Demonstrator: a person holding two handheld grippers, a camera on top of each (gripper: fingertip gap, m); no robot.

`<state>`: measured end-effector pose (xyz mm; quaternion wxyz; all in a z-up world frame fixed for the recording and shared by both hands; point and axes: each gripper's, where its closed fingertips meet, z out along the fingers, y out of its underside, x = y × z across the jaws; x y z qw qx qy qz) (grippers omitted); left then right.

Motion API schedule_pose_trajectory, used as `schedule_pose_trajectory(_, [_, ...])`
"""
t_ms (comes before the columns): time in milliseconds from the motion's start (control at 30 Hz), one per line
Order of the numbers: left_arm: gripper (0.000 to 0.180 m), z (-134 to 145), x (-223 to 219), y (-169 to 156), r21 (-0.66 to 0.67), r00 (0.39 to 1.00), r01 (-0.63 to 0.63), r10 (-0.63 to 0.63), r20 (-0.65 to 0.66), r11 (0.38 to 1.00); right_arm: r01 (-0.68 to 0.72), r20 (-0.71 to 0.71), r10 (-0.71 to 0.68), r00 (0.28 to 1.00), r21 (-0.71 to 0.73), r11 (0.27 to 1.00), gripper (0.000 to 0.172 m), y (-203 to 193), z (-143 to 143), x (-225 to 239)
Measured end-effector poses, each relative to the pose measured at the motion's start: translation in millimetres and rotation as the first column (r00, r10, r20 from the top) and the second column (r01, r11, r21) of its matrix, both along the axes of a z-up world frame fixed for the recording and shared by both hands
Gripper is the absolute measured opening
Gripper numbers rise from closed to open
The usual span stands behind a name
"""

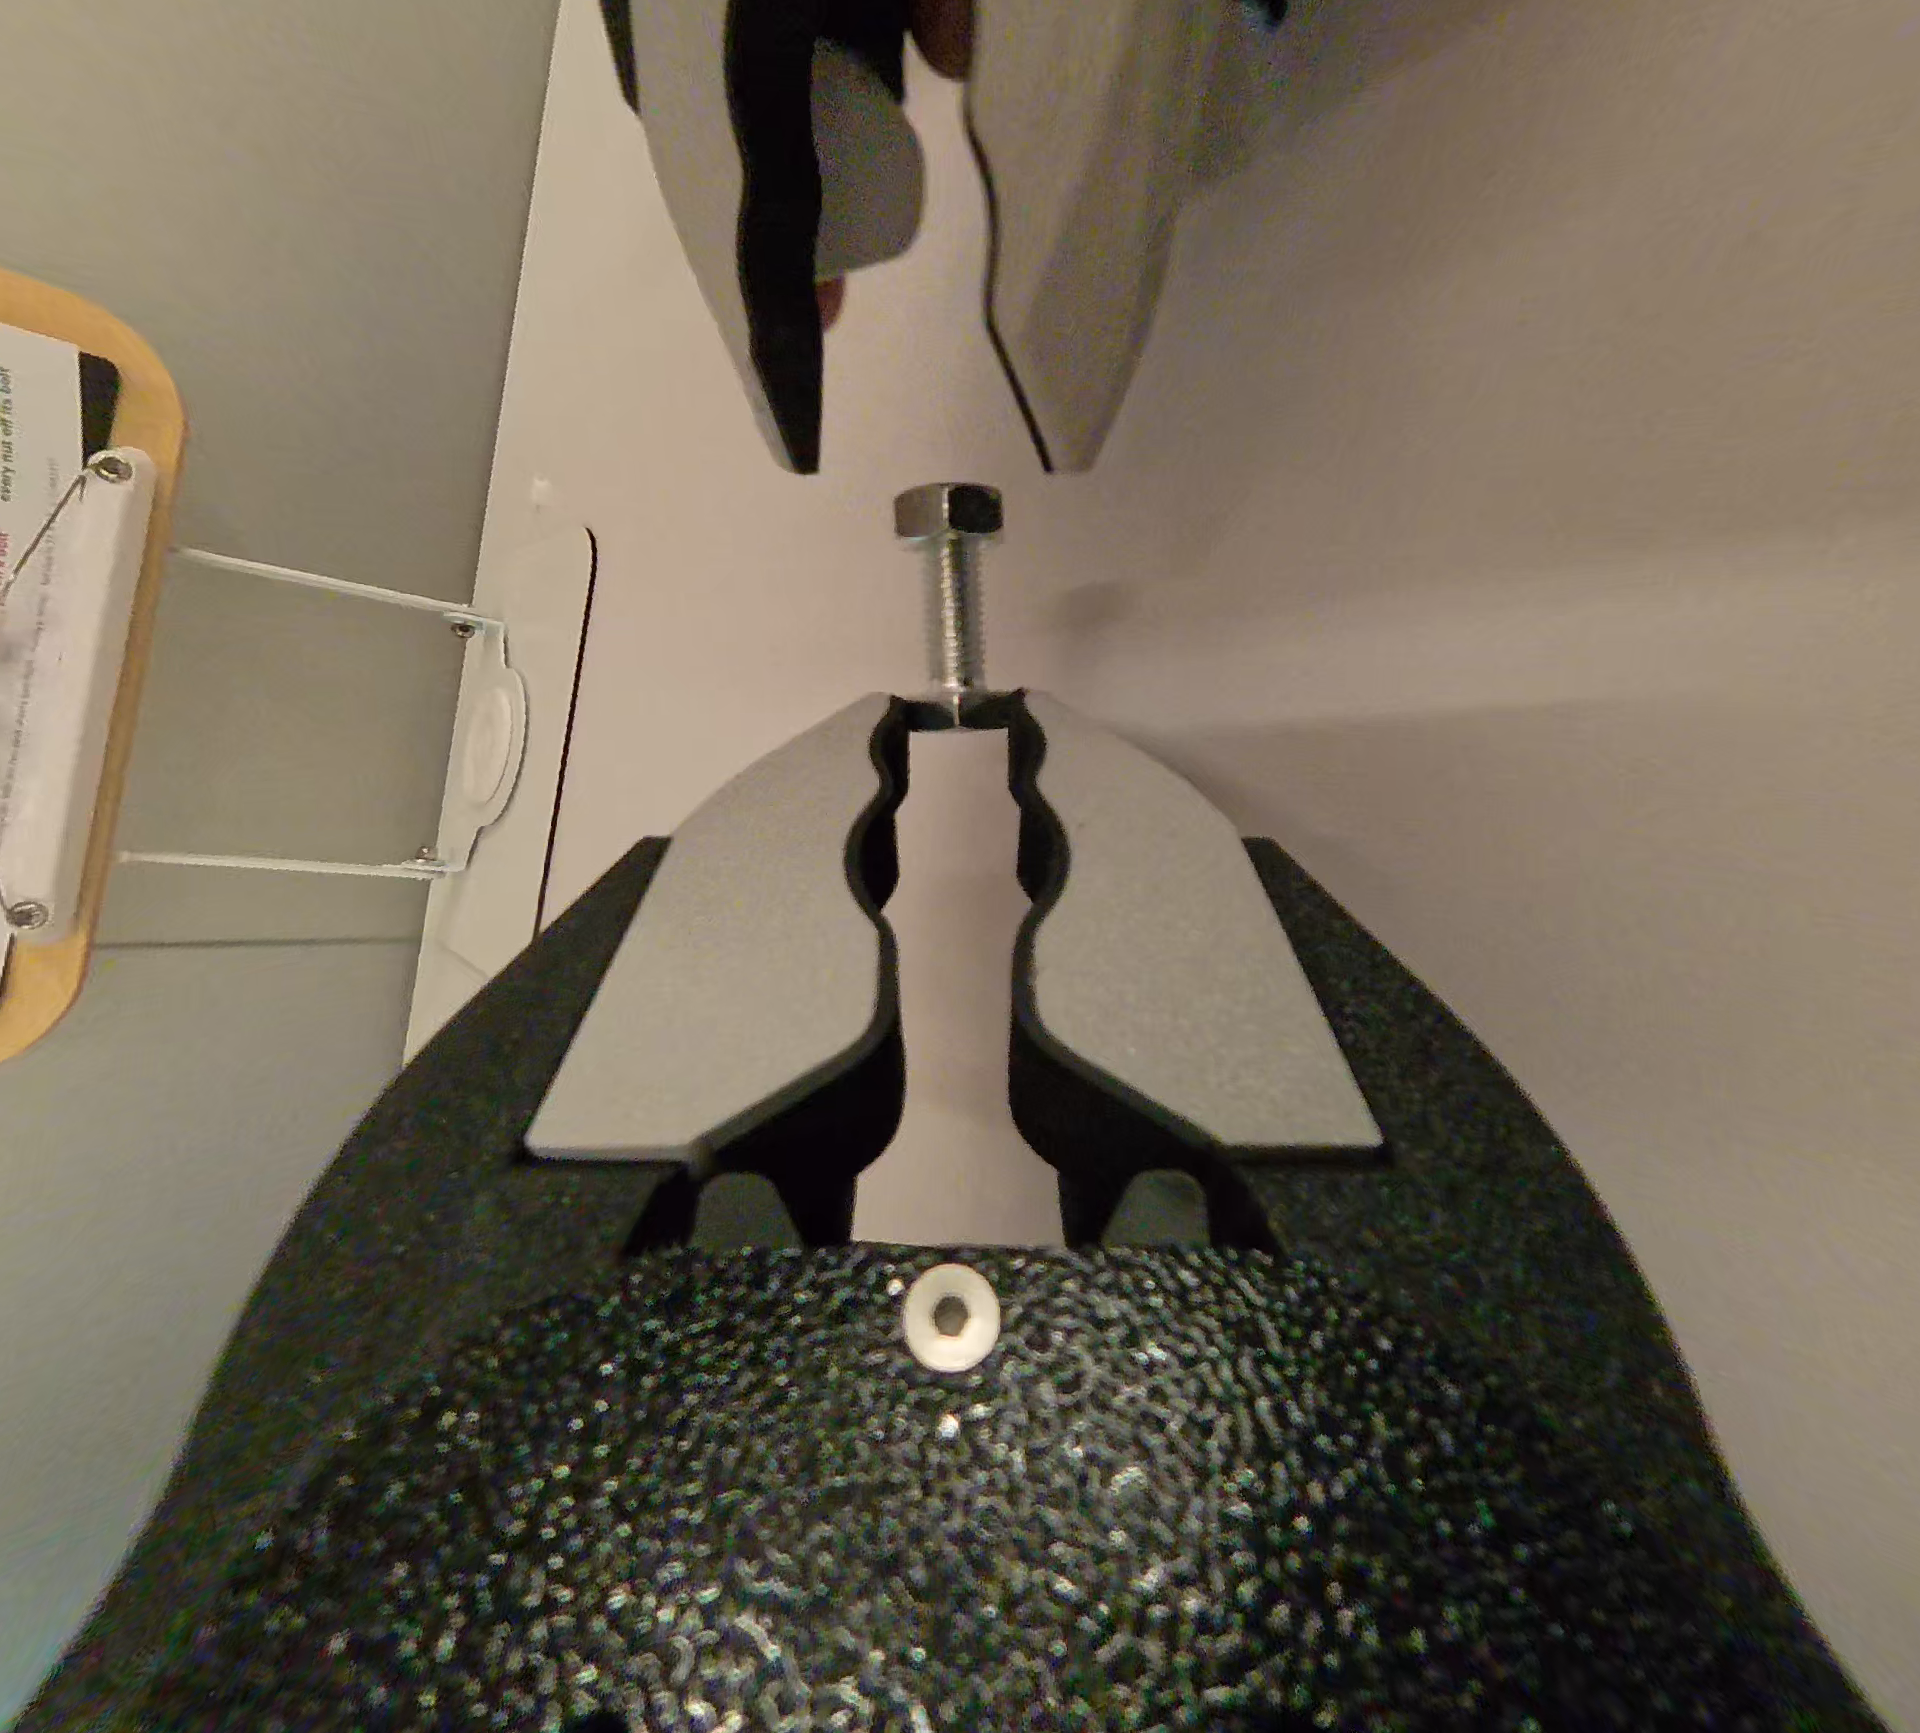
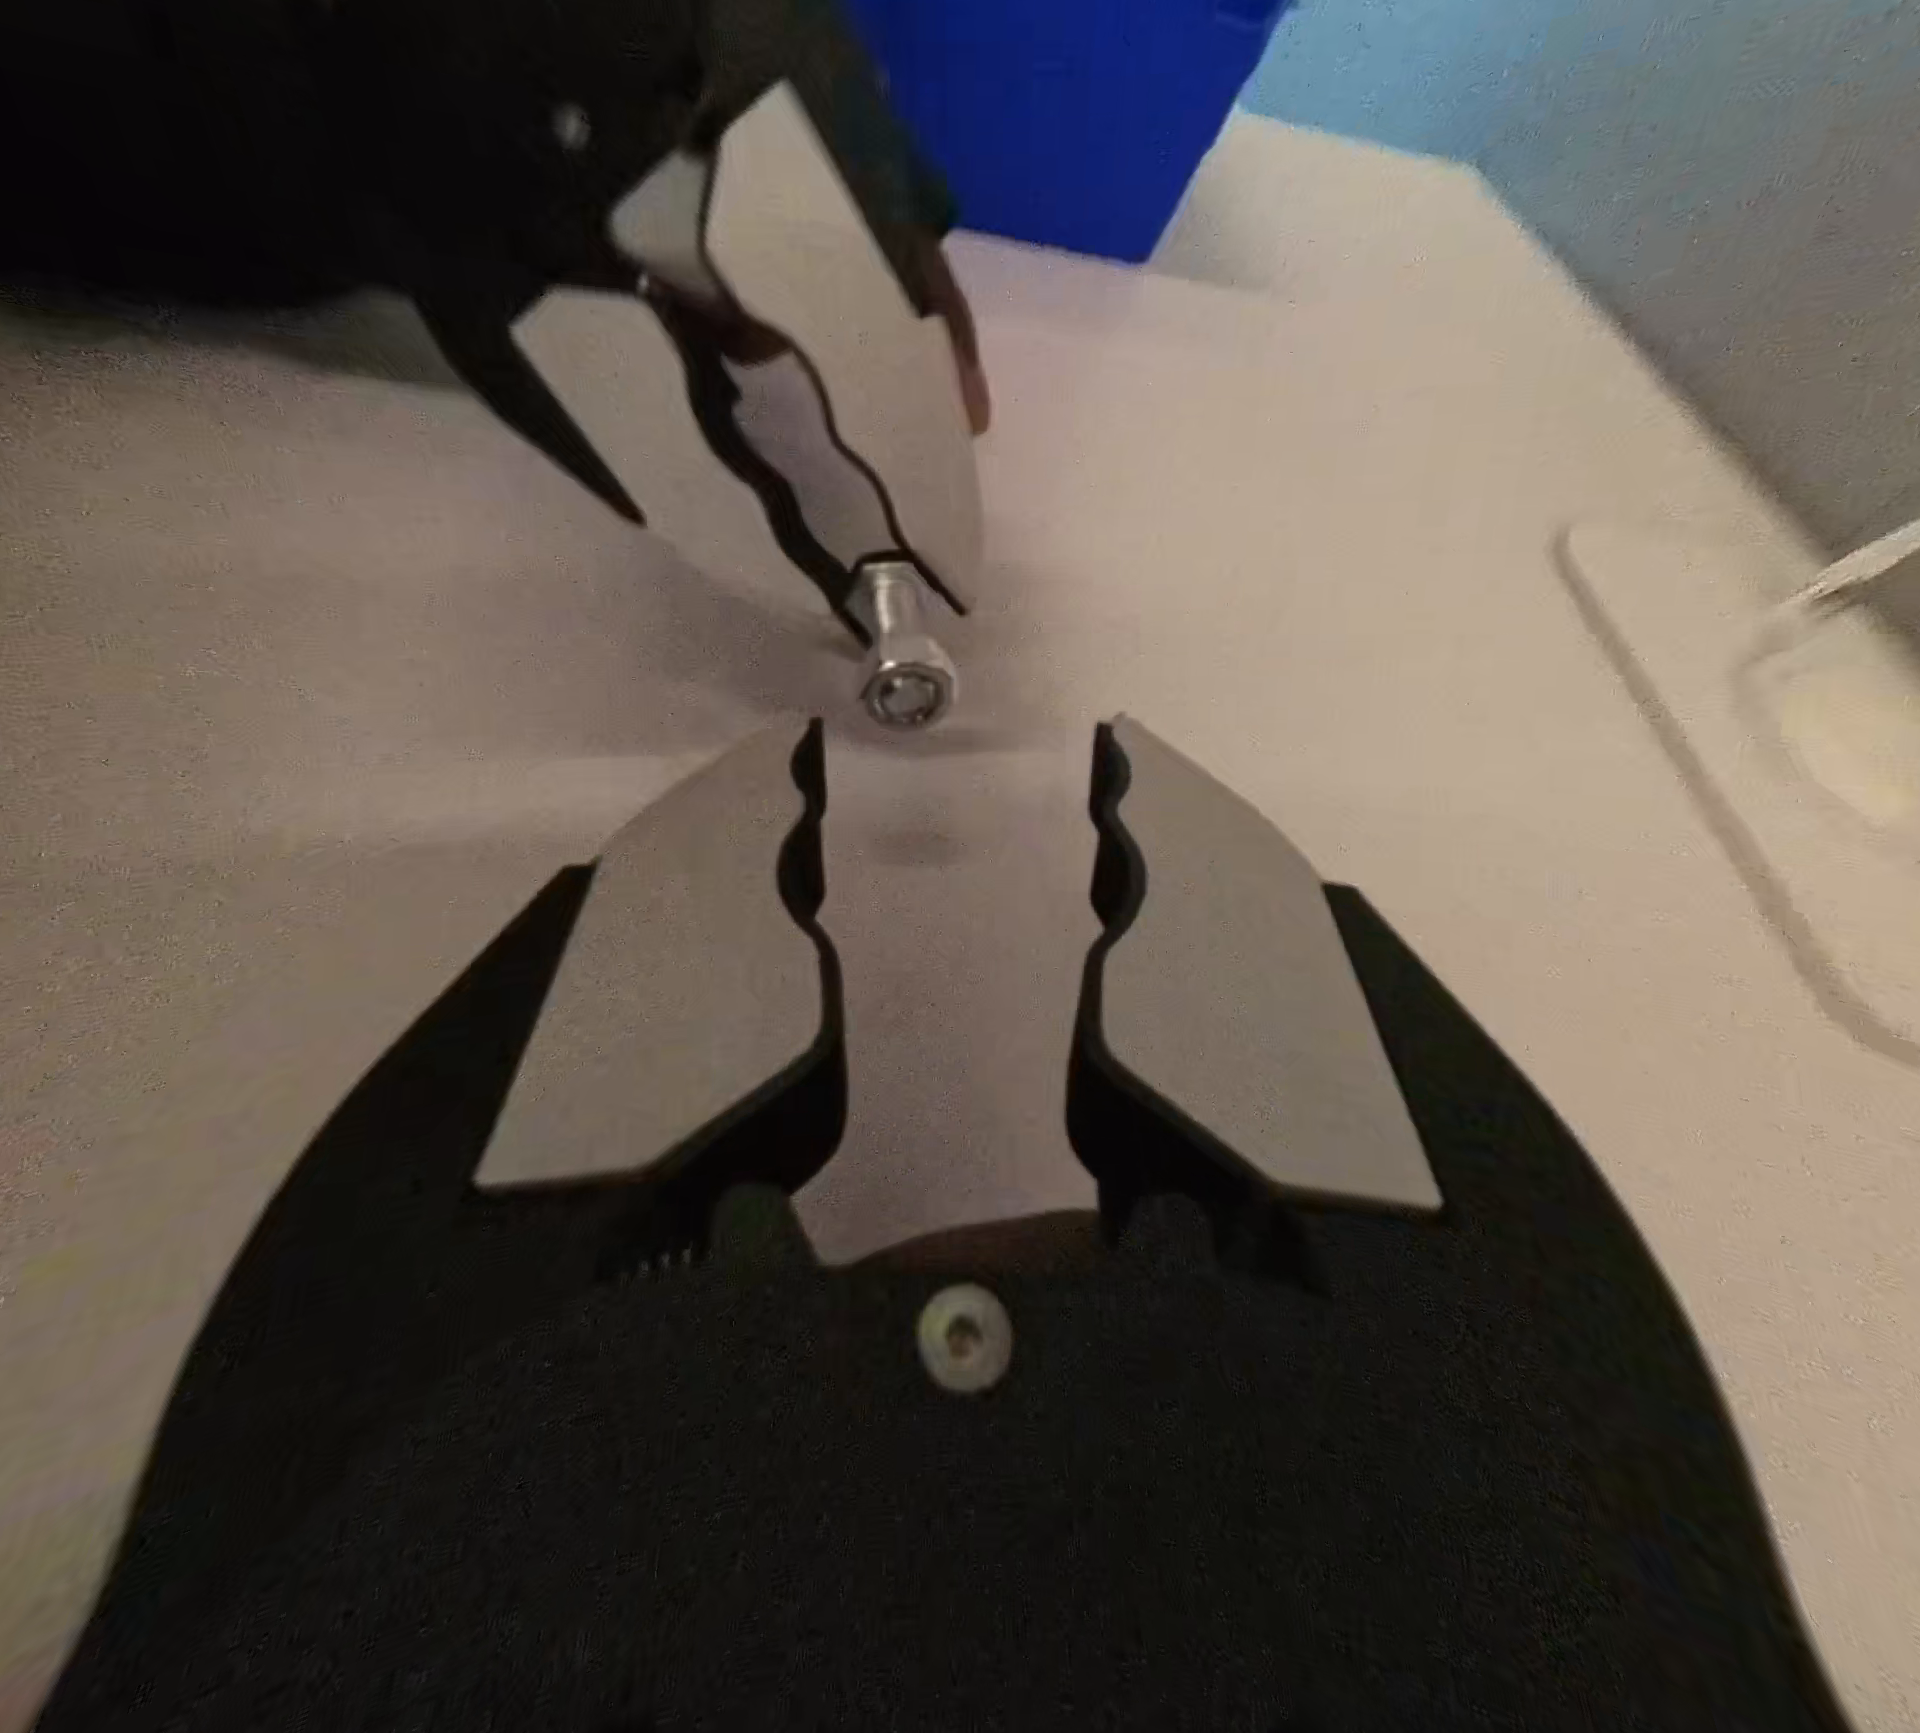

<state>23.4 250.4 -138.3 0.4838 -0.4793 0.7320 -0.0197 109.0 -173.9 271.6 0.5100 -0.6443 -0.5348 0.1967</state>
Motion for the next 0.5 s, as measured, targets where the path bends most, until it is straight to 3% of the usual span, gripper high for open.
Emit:
schedule_pose_trajectory(67, [0.017,-1,2,-3,-0.007,1.0,0.014,-0.014,-0.002,1.0,-0.053,0.125,0.029,0.992,0.193,0.98,0.037,-7,-3,-4])
schedule_pose_trajectory(133, [0.017,-3,4,-8,-0.014,0.999,0.032,-0.032,-0.006,0.999,-0.062,0.137,0.034,0.99,0.205,0.977,0.018,-13,-4,-11])
schedule_pose_trajectory(167, [0.017,-6,4,-8,-0.003,0.999,0.027,-0.027,-0.022,1.0,-0.036,0.126,0.02,0.992,0.125,0.991,0.018,-12,-7,-11])
schedule_pose_trajectory(233, [0.017,-9,3,-6,0.032,0.998,0.028,-0.026,-0.054,0.999,0.033,0.026,-0.029,0.999,-0.204,0.978,0.018,-14,-14,-10])
schedule_pose_trajectory(300, [0.017,-11,4,-7,0.048,0.998,0.033,-0.031,-0.061,0.998,0.01,-0.155,-0.128,0.98,-0.596,0.803,0.017,-17,-12,-10])
schedule_pose_trajectory(367, [0.017,-6,4,-7,0.034,0.999,0.026,-0.025,-0.029,0.999,-0.129,-0.32,-0.187,0.929,-0.752,0.647,0.018,-16,-1,-9])
schedule_pose_trajectory(400, [0.017,-2,4,-6,0.024,1.0,0.017,-0.017,-0.008,1.0,-0.171,-0.376,-0.193,0.906,-0.744,0.646,0.019,-12,6,-7])
schedule_pose_trajectory(433, [0.017,0,4,-5,0.008,1.0,0.012,-0.012,0.002,1.0,-0.159,-0.398,-0.193,0.897,-0.697,0.7,0.023,-6,11,-4])
schedule_pose_trajectory(500, [0.017,0,1,-1,-0.008,1.0,-0.009,0.009,0.008,1.0,-0.033,-0.342,-0.156,0.927,-0.488,0.872,0.035,5,19,4])
